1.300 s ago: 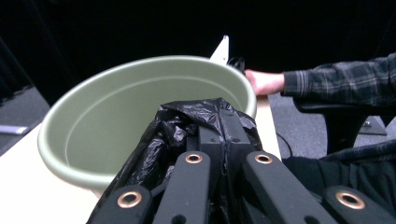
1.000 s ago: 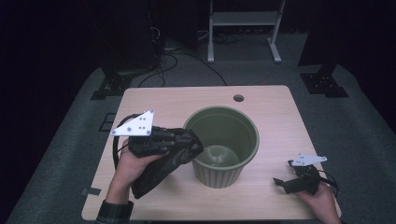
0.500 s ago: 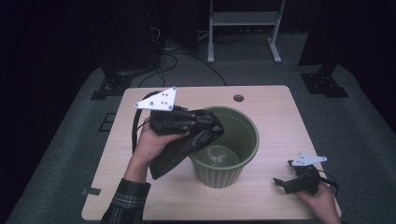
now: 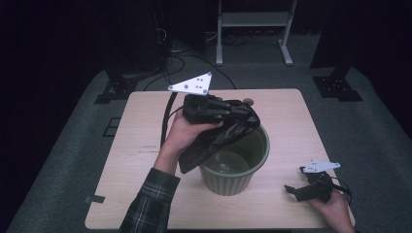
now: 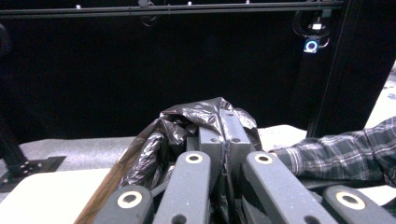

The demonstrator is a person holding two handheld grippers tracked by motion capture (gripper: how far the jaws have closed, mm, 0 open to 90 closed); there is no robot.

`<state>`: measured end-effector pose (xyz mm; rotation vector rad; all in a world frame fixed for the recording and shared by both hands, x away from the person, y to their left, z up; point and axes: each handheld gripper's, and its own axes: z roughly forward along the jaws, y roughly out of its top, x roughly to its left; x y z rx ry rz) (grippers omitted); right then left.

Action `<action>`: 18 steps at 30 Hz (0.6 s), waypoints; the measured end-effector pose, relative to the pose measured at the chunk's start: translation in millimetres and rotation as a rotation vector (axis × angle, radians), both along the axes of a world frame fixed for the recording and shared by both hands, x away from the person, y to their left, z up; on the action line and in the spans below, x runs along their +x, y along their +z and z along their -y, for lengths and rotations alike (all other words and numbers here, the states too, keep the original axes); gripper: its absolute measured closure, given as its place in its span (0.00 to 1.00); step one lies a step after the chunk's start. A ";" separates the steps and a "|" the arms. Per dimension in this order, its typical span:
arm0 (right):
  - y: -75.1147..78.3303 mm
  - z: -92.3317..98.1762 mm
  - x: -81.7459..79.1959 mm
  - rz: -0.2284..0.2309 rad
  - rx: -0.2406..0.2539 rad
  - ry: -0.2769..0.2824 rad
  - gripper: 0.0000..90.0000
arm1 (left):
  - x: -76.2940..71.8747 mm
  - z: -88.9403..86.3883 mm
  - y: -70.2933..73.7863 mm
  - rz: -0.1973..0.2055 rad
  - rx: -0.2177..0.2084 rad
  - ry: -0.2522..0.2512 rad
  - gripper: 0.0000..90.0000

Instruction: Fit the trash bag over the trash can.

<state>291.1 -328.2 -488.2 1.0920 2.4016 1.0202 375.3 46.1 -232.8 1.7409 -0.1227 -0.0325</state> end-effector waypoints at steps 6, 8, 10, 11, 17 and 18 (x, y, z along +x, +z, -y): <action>0.0 0.1 0.3 -0.001 0.000 0.003 0.02 | 1.1 27.3 10.8 0.005 -0.003 -0.036 0.99; 0.0 0.2 0.5 0.002 -0.001 0.006 0.02 | 1.7 31.2 13.4 0.003 -0.013 -0.047 0.99; 0.0 0.1 0.5 0.002 -0.001 0.004 0.02 | 2.9 35.4 16.3 0.001 -0.025 -0.056 0.99; 0.0 0.1 0.5 0.002 0.000 0.004 0.02 | 3.3 37.4 17.1 -0.006 -0.030 -0.059 0.99; 0.0 0.3 0.5 0.002 -0.001 0.006 0.02 | 5.0 31.2 5.5 -0.030 -0.014 -0.033 0.99; 0.0 0.2 0.6 0.001 -0.001 0.005 0.02 | 5.2 28.7 2.7 -0.031 -0.006 -0.024 0.99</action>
